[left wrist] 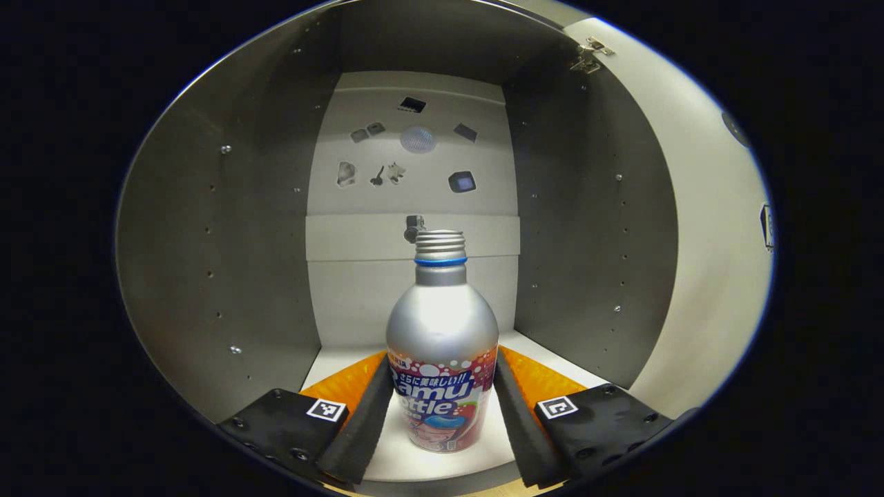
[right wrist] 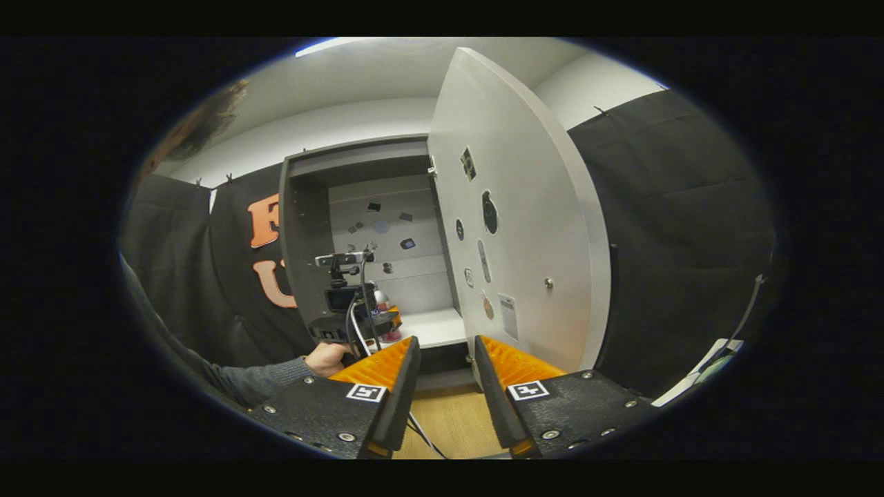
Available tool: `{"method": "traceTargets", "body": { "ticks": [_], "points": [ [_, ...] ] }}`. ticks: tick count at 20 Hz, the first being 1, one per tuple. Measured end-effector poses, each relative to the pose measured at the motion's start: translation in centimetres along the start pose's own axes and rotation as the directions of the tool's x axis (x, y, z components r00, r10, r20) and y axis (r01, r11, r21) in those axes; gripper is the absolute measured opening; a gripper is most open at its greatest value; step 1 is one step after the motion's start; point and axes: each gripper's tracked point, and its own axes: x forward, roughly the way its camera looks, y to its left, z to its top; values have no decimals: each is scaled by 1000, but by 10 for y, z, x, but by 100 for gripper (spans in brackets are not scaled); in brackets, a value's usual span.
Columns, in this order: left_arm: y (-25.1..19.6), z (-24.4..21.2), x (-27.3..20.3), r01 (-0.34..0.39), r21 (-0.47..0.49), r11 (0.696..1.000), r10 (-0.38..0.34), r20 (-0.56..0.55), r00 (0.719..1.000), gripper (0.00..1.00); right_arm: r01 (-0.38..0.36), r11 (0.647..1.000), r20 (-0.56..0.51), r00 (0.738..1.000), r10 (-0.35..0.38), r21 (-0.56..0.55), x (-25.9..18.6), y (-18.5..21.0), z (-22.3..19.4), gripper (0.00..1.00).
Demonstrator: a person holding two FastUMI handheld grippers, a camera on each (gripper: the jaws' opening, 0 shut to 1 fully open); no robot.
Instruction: Open the cabinet door with the right hand, grasp the bottle in the cabinet with the left hand and place it on the coaster, then close the cabinet door with the right hand.
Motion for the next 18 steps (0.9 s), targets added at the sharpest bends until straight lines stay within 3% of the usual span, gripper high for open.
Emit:
{"method": "traceTargets", "body": {
  "ticks": [9, 17, 18],
  "points": [
    [25, -7, -105, -60, 12, 998, 60, 21, 998, 86, -100, 995, -37, 994, 99, -14, -46, 7, -17, 51],
    [63, -78, -207, -156, 17, 988, 157, -48, 986, 86, -206, 979, -121, 971, 206, 15, -73, 14, -50, 52],
    [68, -91, -217, -171, 24, 985, 172, -63, 983, 86, -214, 977, -132, 968, 214, 19, -76, 15, -55, 48]
  ]
}}
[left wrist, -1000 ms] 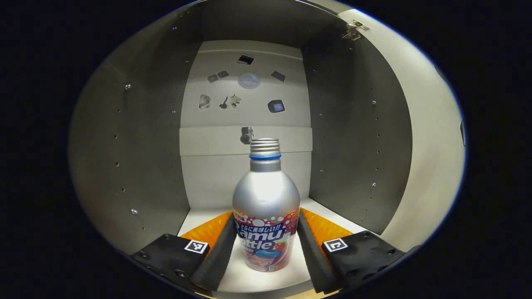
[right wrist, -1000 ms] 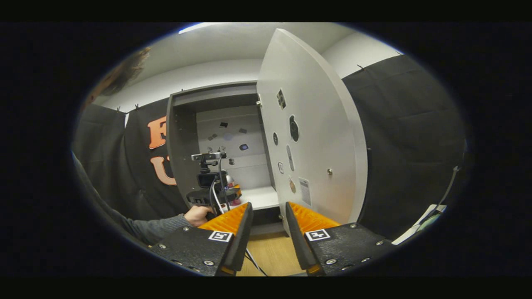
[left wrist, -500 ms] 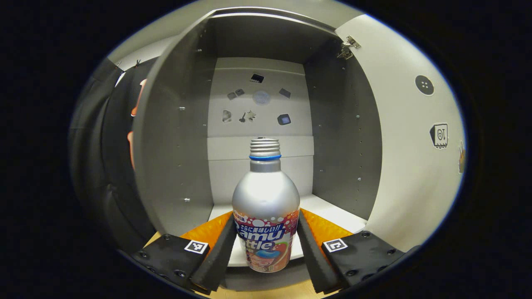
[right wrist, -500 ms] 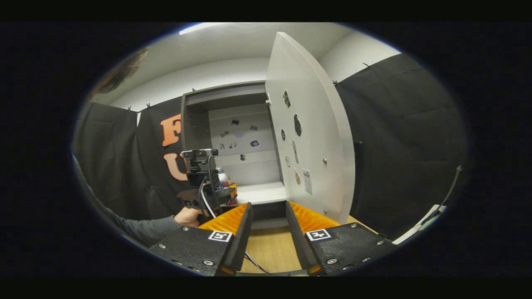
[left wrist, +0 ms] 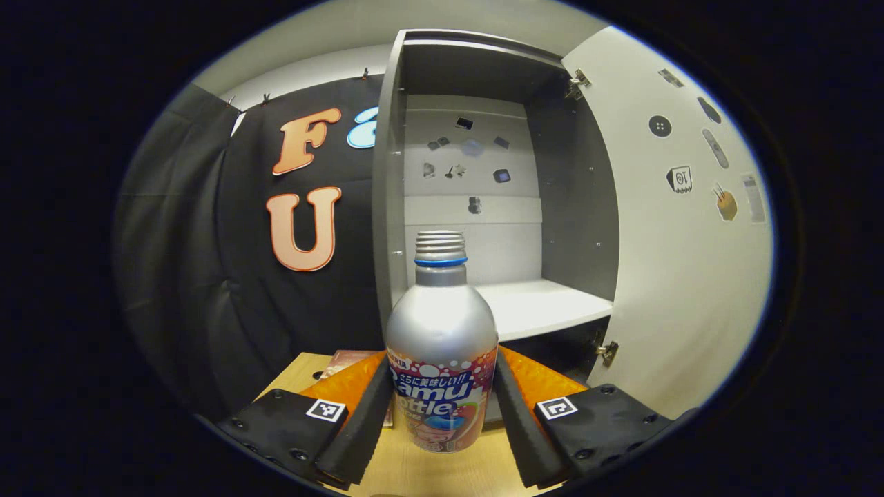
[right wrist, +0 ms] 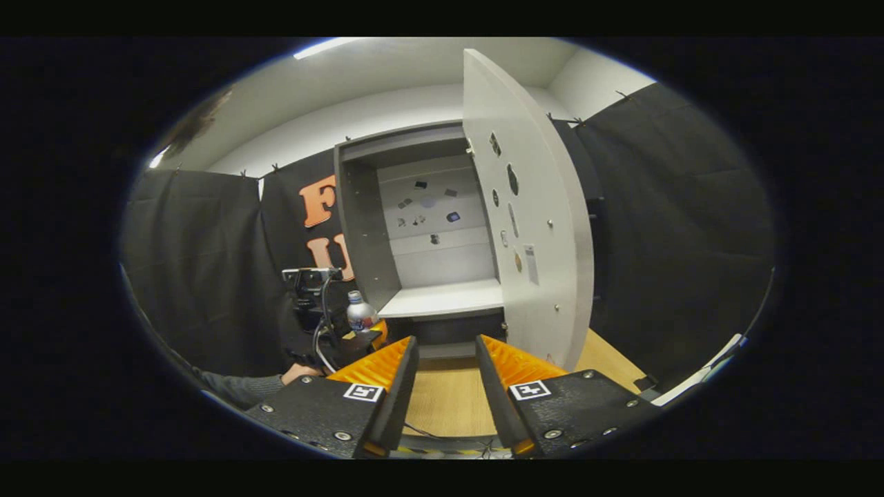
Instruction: Open the cabinet door with the right hand, grasp the bottle in the cabinet with the left hand and place it on the coaster, then close the cabinet door with the right hand.
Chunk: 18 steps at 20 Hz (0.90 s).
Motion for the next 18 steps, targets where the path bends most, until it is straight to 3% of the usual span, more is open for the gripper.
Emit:
{"method": "traceTargets", "body": {
  "ticks": [4, 5, 7, 8, 18],
  "points": [
    [22, -63, -24, -44, 0, 999, 44, -75, 996, 85, -23, 1000, -66, 998, 23, -2, 3, 2, -23, 53],
    [27, -80, -29, -50, -2, 999, 50, -93, 994, 86, -25, 1000, -79, 997, 25, -1, 3, 1, -27, 48],
    [36, -114, -37, -68, -8, 998, 66, -138, 988, 86, -28, 1000, -109, 994, 28, 6, 7, 0, -37, 59],
    [39, -128, -43, -70, -15, 997, 67, -155, 986, 86, -27, 1000, -126, 992, 28, 11, 9, 0, -42, 54],
    [65, -243, -64, -106, -8, 994, 99, -288, 952, 86, -27, 999, -274, 962, 22, -17, 29, -3, -82, 58]
  ]
}}
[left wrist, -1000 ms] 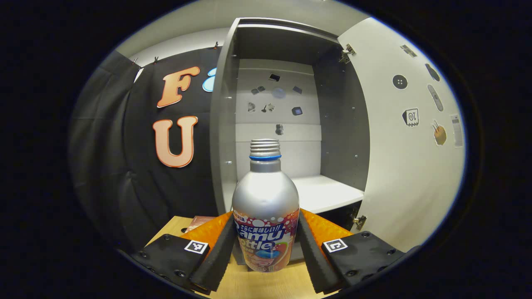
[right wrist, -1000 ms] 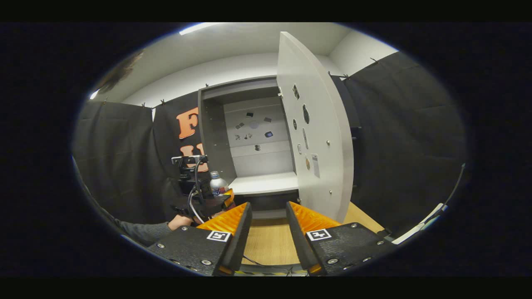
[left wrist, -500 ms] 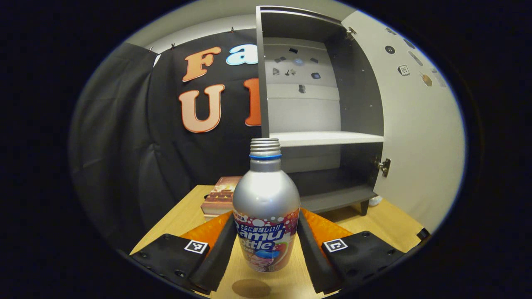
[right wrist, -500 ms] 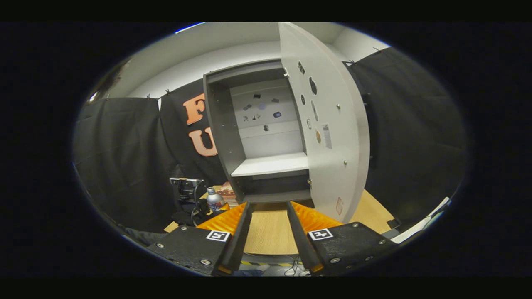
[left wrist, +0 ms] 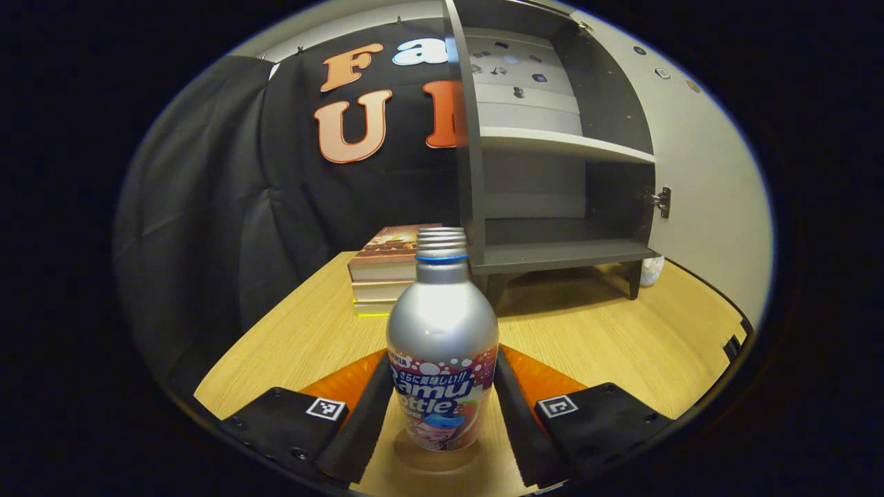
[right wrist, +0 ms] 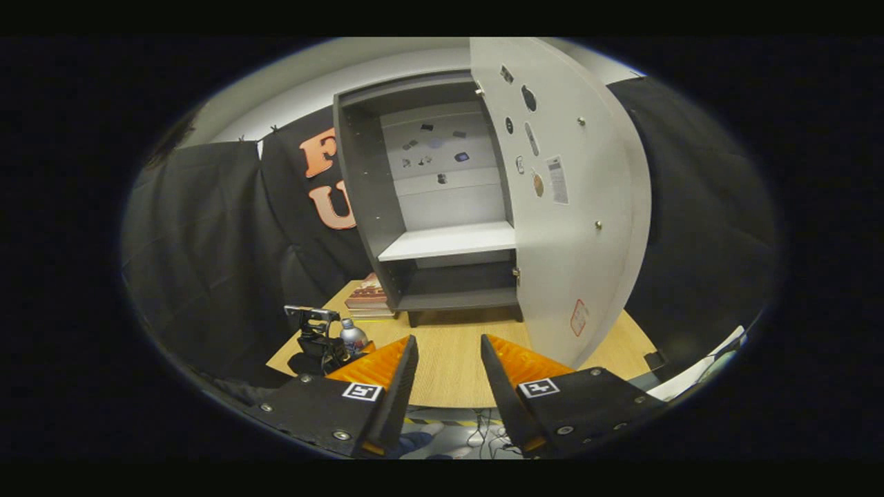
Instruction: Open the cabinet door with the right hand, grasp the bottle in the cabinet with the left hand and place it on the coaster, then close the cabinet door with the right hand.
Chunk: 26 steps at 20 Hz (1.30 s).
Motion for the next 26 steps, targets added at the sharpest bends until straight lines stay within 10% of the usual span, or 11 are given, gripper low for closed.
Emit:
{"method": "traceTargets", "body": {
  "ticks": [26],
  "points": [
    [8, -25, -40, -3, -2, 1000, 3, -1, 1000, 88, 1, 1000, -57, 998, -3, -31, -13, -7, -29, 58]
  ]
}}
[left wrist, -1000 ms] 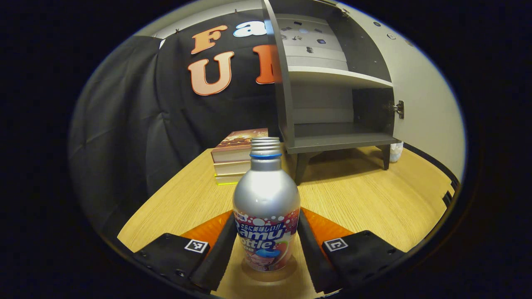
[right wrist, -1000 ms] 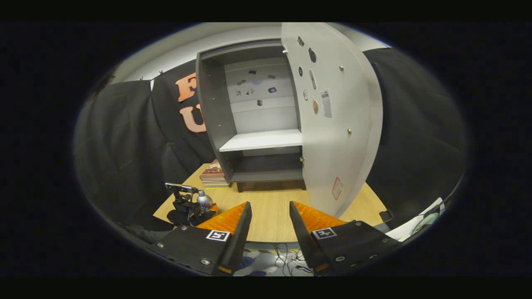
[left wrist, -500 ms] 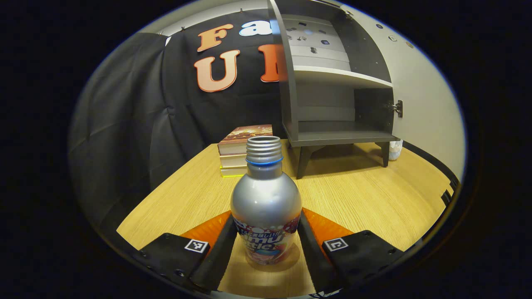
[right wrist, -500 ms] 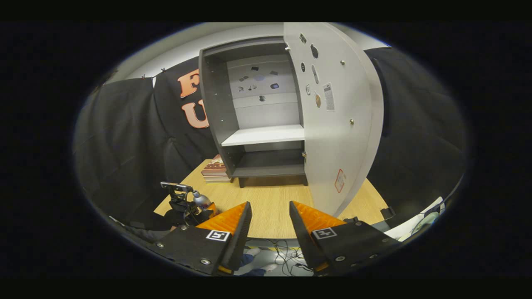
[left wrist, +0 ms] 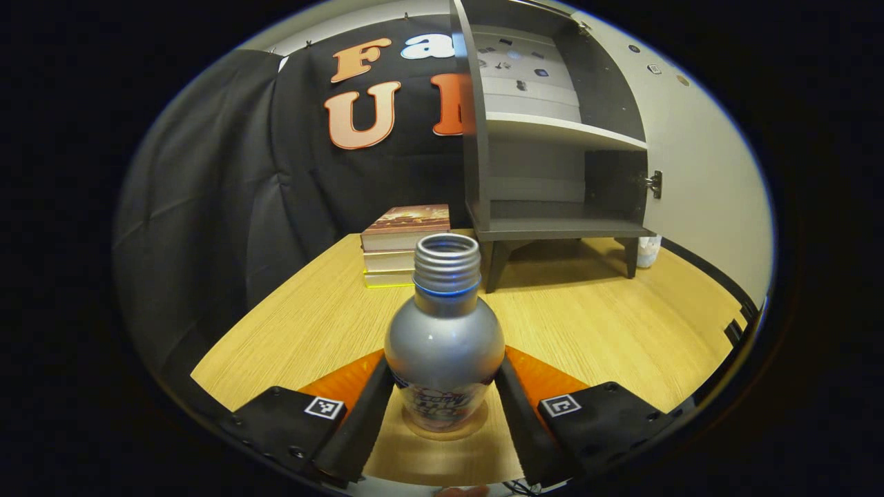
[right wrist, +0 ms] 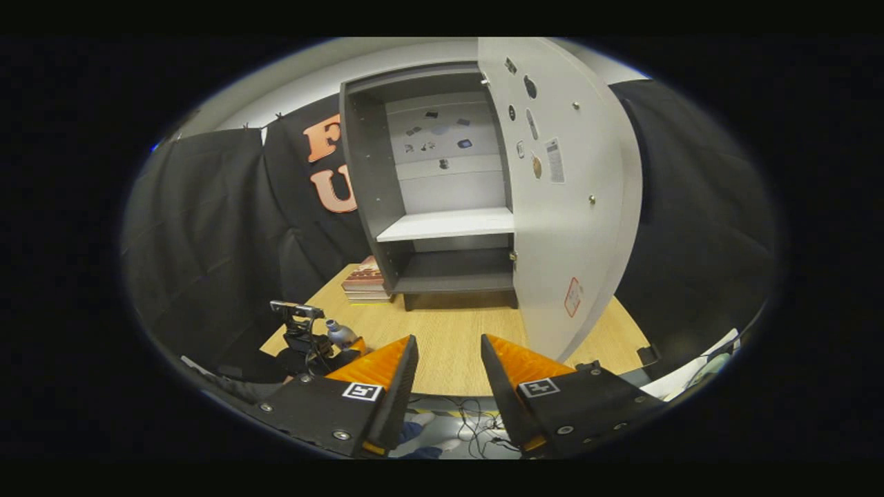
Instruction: Open the cabinet door with the right hand, grasp the bottle in the cabinet with the left hand and place it on the coaster, then close the cabinet door with the right hand.
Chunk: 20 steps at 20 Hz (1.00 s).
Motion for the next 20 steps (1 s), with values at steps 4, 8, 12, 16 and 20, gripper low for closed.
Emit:
{"method": "traceTargets", "body": {
  "ticks": [4, 8, 12, 16, 20],
  "points": [
    [3, 14, -3, -22, 23, 999, 21, 35, 999, 95, -7, 1000, 18, 1000, 7, 10, -5, -4, 1, 57],
    [6, 29, -9, -33, 13, 999, 33, 54, 998, 96, -12, 1000, 40, 999, 11, 22, -10, -7, 3, 57],
    [10, 52, -18, -42, 23, 999, 40, 89, 995, 96, -28, 999, 78, 997, 25, 39, -16, -9, 11, 57],
    [9, 89, -32, -33, 29, 999, 29, 146, 989, 96, -38, 998, 136, 990, 31, 51, -27, -11, 30, 58],
    [-2, 146, -56, -4, 8, 1000, 2, 233, 972, 96, -33, 999, 215, 976, 26, 30, -40, -17, 59, 58]
  ]
}}
